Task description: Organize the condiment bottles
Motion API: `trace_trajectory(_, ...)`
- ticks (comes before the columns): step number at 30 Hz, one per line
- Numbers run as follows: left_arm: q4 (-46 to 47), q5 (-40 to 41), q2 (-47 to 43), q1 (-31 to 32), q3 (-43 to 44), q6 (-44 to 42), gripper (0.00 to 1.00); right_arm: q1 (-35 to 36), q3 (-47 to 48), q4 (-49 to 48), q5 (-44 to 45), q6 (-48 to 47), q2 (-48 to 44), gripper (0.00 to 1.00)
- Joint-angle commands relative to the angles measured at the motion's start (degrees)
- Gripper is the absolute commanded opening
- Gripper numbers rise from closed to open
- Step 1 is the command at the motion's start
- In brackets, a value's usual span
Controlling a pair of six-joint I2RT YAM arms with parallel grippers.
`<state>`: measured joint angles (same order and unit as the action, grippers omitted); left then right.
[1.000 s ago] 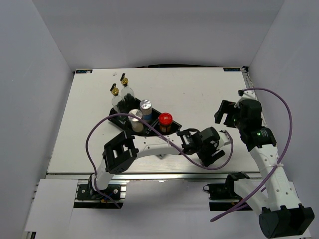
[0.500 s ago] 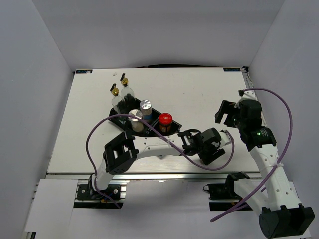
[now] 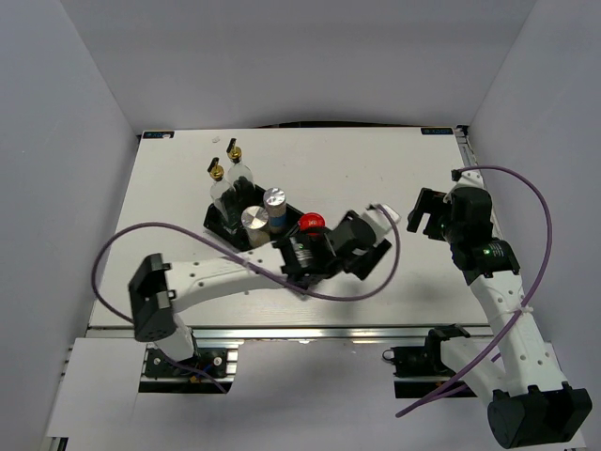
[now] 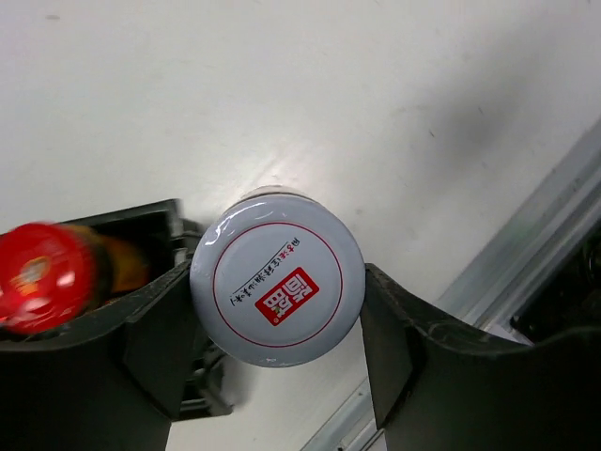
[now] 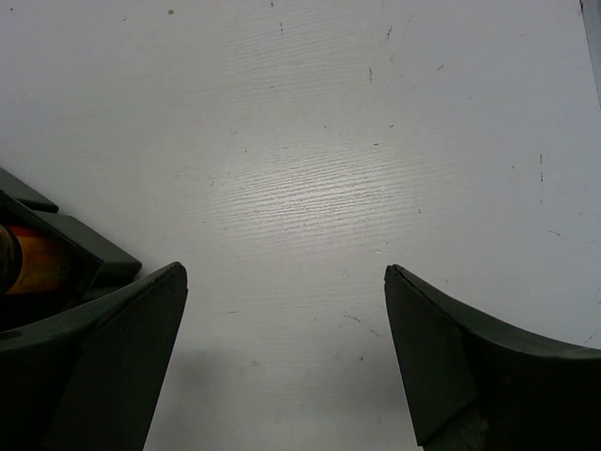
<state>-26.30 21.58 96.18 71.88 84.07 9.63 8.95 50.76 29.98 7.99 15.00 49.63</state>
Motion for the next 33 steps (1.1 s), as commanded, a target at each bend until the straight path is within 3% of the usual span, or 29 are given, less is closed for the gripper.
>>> trace_trajectory(1,2.93,7.86,-10.12,-3.75,-2.94,5.21,0.00,-0.42,0.04,-1.50,0.45,0.20,-0.23,0.89)
trace_trajectory(8,3.54,11.90,-20.85,-7.89,-16.20,10.41,0.00,-0.43,-0.23,-2.38,-0.69,0.11,0.47,0.89)
trace_trajectory(14,3.71,13.22,-25.07,-11.22,-20.17,13.31,0.00,-0.43,-0.40,-2.47,-1.05,0.11,1.35,0.89)
trace_trajectory(33,5.39,4.69,-19.28,-14.92,-22.81,15.24,0.00,-0.43,-0.23,-2.03,-0.78,0.11,3.02,0.89)
